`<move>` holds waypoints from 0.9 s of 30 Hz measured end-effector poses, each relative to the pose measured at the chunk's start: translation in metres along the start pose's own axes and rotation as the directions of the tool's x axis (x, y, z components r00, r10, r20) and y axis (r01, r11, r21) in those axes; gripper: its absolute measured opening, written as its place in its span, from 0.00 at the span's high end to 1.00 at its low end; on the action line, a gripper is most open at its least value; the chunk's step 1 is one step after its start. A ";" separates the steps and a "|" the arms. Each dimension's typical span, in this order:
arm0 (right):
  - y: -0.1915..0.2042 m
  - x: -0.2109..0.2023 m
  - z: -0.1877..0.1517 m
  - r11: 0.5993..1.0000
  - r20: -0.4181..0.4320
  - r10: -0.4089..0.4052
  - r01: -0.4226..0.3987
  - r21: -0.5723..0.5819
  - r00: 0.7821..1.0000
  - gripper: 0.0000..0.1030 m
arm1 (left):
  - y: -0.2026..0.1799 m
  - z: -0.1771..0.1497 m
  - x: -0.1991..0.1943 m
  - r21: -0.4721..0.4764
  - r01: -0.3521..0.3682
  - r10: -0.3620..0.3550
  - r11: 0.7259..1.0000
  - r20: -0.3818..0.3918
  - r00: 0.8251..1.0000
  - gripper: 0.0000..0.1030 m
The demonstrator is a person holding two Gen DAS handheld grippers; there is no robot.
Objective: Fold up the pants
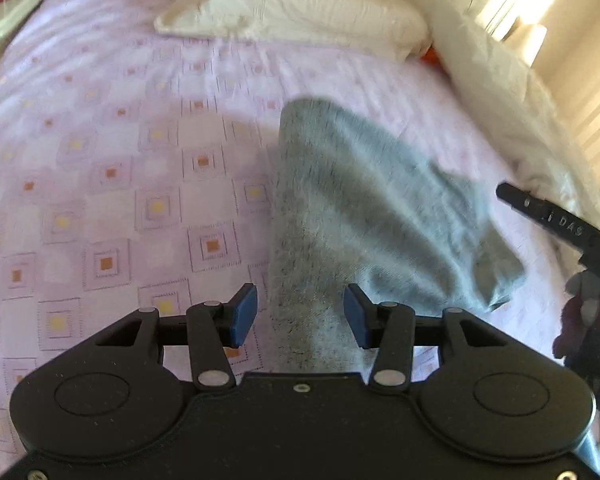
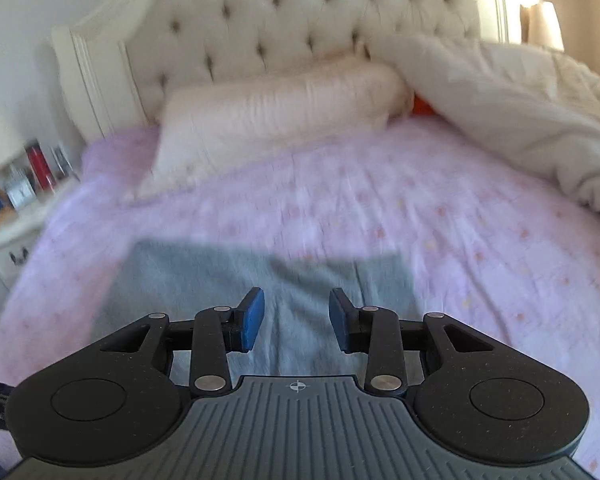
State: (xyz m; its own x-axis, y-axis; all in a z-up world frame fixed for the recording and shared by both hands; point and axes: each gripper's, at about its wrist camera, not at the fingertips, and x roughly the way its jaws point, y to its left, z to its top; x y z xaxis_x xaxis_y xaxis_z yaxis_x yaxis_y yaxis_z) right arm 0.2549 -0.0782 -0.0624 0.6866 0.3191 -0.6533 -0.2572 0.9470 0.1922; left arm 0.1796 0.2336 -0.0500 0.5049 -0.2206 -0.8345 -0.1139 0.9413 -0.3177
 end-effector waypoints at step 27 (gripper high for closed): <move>-0.001 0.089 0.013 0.980 -0.019 -0.200 0.200 -0.015 0.980 0.78 | -0.055 0.097 0.095 0.192 -0.195 0.183 0.962 0.080 0.980 0.41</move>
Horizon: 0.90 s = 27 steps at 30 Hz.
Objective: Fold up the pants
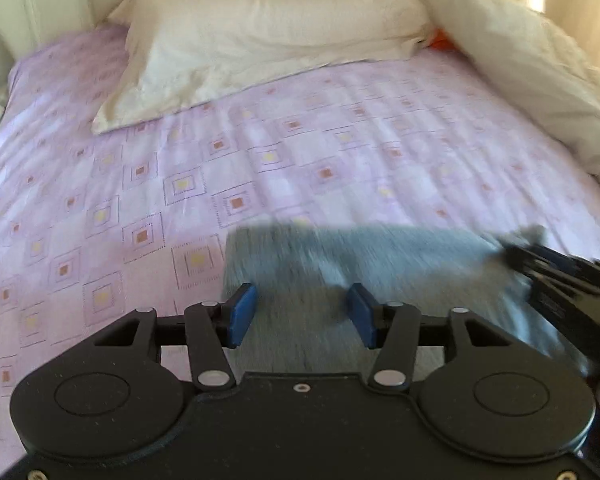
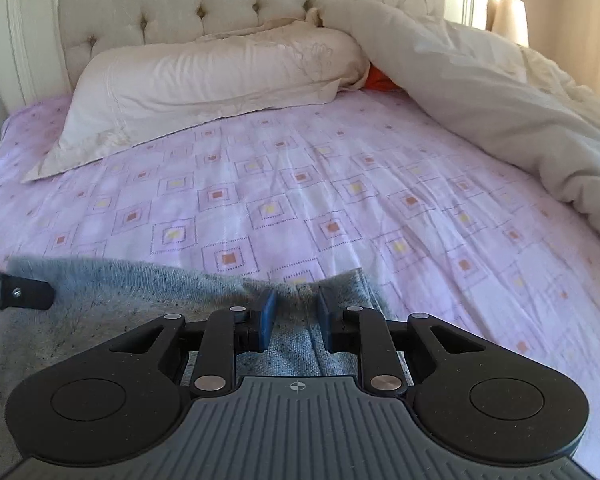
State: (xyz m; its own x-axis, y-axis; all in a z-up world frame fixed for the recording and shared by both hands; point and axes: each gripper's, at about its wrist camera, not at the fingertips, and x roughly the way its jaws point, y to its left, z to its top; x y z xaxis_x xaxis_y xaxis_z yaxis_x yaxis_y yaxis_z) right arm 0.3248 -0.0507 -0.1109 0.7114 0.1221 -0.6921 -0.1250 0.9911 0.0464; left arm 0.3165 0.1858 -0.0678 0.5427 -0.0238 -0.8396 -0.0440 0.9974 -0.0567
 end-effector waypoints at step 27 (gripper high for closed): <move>-0.005 -0.074 -0.030 0.993 -0.107 0.116 -0.119 -0.024 0.988 0.78 | -0.005 -0.074 -0.051 0.048 0.059 -0.058 0.997 -0.032 0.998 0.35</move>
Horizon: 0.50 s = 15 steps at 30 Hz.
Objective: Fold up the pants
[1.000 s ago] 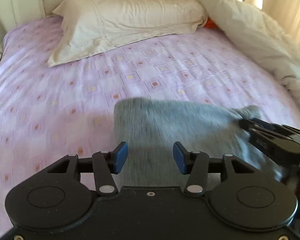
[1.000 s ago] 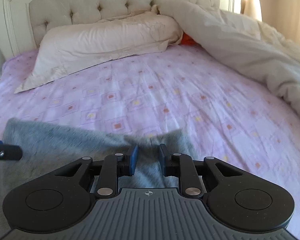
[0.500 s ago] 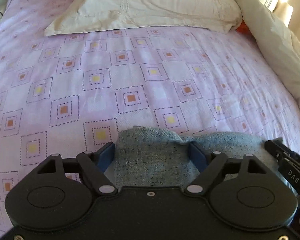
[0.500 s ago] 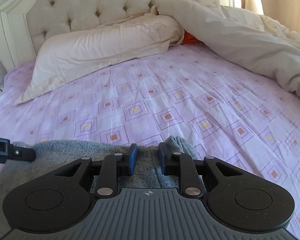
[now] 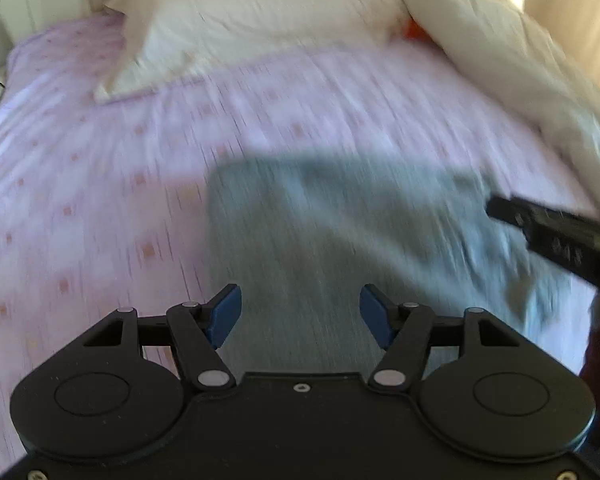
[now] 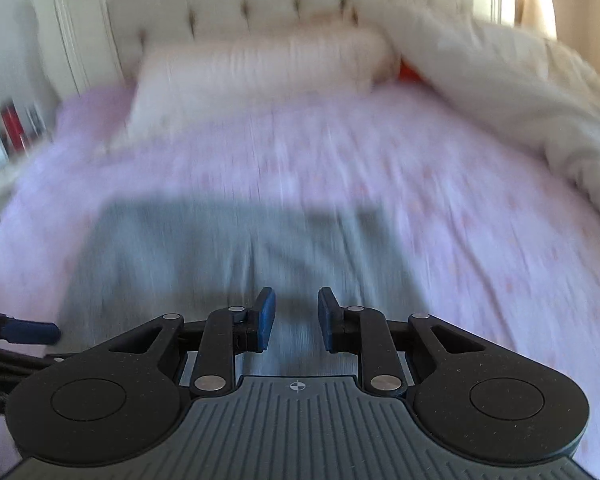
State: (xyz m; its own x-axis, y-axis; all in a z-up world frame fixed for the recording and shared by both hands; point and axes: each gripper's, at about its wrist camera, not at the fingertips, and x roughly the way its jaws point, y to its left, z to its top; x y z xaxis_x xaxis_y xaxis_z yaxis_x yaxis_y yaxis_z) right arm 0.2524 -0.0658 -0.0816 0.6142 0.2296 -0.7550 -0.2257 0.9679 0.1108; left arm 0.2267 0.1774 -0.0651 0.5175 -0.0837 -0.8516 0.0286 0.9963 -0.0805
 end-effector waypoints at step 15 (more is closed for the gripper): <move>-0.048 -0.021 0.008 0.986 0.103 -0.033 0.016 0.168 0.994 0.65 | 0.047 -0.026 -0.020 -0.189 0.004 0.001 0.982 0.027 1.000 0.29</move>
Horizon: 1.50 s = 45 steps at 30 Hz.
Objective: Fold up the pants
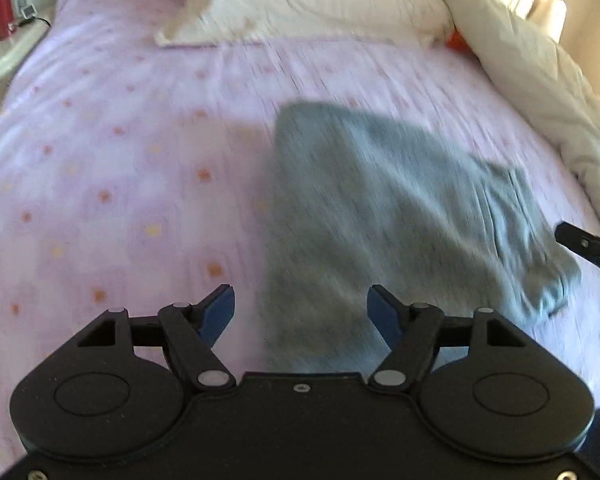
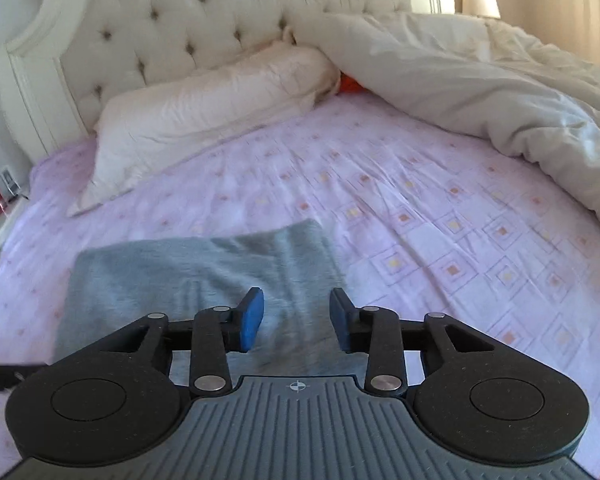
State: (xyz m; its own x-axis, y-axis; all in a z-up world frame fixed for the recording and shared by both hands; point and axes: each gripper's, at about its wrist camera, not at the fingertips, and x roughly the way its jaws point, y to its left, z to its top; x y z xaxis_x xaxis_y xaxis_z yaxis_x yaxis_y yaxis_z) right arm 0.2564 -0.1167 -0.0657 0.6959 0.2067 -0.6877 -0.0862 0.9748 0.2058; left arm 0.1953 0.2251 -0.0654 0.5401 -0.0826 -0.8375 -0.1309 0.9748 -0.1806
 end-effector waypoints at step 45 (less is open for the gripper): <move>0.096 0.006 0.060 0.883 0.024 0.457 -0.457 0.107 0.889 0.83 | 0.046 0.059 -0.037 0.015 0.020 -0.021 1.000 0.058 0.998 0.92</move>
State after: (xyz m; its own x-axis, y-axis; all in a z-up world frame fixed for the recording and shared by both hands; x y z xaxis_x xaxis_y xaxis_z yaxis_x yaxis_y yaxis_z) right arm 0.2949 -0.0274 -0.0085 0.5966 0.6276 -0.5001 -0.3181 0.7571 0.5706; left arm 0.2185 0.2849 -0.0127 0.5897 -0.0908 -0.8025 -0.1078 0.9759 -0.1896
